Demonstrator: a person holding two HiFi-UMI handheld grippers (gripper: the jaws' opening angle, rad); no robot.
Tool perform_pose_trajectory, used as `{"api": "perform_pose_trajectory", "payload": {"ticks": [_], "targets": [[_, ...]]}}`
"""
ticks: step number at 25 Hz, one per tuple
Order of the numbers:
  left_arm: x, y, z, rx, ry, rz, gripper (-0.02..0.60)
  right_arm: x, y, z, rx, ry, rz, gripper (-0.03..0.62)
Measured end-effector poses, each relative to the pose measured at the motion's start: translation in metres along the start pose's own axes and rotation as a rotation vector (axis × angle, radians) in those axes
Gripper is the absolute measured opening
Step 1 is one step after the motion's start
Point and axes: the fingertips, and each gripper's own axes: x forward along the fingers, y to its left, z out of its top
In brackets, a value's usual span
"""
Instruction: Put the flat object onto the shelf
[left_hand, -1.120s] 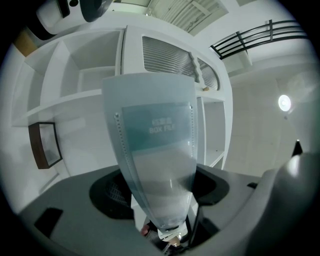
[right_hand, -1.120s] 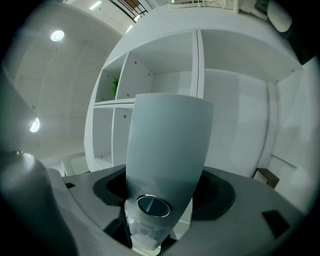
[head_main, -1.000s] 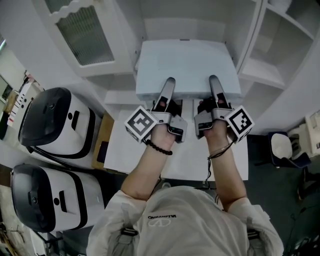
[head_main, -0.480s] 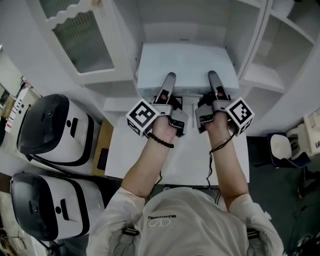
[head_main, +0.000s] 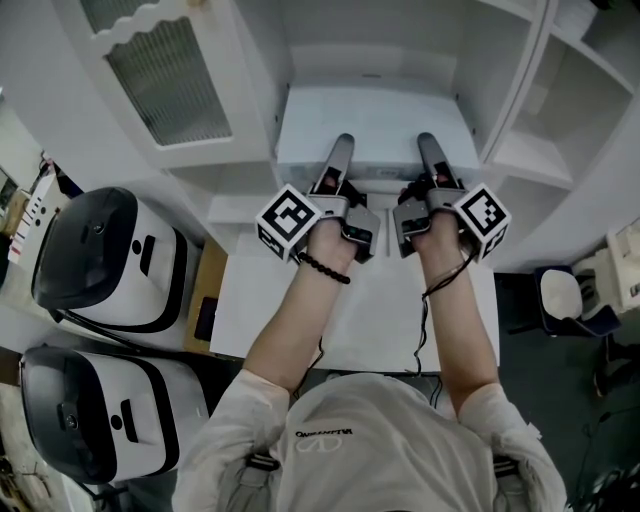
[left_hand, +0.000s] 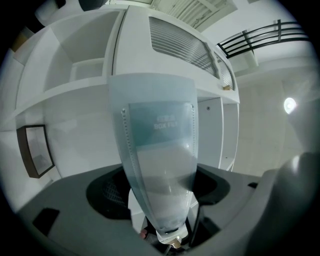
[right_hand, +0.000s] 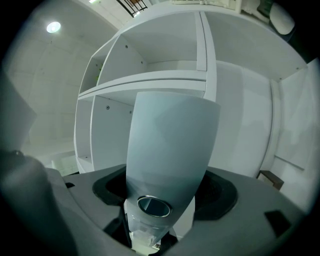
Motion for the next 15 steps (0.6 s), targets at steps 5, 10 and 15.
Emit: {"api": "perform_pose_trajectory", "payload": {"ticks": [5, 10, 15], "targets": [[0.007, 0.001, 0.003, -0.028, -0.003, -0.035, 0.351, 0.004, 0.001, -0.001, -0.009, 0.016, -0.015, 0.359], [0.005, -0.002, 0.002, -0.002, 0.0, -0.059, 0.405, -0.003, 0.008, -0.004, -0.013, 0.041, 0.039, 0.372], [-0.021, -0.005, 0.006, 0.0, -0.039, -0.091, 0.43, -0.034, 0.015, -0.006, -0.13, -0.006, 0.108, 0.362]]}}
